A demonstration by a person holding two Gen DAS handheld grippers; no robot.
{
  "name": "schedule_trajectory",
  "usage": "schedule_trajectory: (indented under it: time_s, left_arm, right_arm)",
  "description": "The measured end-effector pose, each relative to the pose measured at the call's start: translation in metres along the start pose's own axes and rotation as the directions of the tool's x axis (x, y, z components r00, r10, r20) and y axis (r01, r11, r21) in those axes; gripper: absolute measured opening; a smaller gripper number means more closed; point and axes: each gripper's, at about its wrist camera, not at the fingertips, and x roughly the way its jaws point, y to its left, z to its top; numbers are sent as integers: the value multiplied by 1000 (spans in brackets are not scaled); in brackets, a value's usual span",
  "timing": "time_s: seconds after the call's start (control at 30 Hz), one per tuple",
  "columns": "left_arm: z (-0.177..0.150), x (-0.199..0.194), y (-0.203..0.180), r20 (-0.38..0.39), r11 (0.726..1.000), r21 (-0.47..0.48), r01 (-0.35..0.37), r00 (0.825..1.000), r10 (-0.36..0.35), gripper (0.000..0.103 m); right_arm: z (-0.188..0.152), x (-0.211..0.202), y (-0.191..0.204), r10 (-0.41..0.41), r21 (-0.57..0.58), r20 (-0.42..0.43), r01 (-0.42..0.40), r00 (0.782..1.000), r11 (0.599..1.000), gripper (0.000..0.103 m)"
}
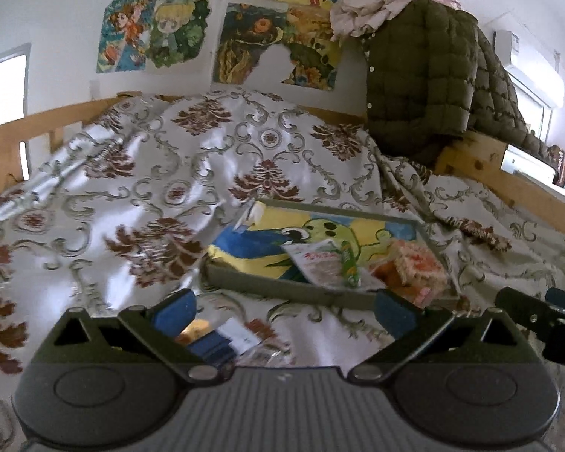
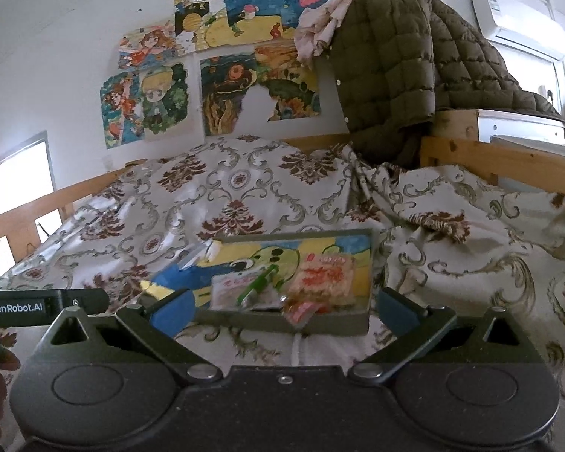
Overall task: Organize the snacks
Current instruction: 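Withdraw both open tools from the tray back over the remaining snacks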
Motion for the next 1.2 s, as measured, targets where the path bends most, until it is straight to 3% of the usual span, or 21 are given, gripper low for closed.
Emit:
schedule_trajectory:
  time_s: [0.57, 0.8, 1.2]
  left_arm:
    - [-44, -74, 36, -19, 995, 73, -68, 997, 70, 102]
    - [-58, -91, 49, -33, 993, 100, -64, 997, 67, 102]
    - [-67, -106, 75, -34, 994, 70, -87, 995, 89, 102]
  right_arm:
    - [-46, -68, 50, 30, -11, -60, -30, 998, 999, 102]
    - [-63, -88, 73, 40, -86, -77, -46, 996, 995, 102]
    - [-64, -89, 96, 48, -77, -139, -60, 989, 995, 102]
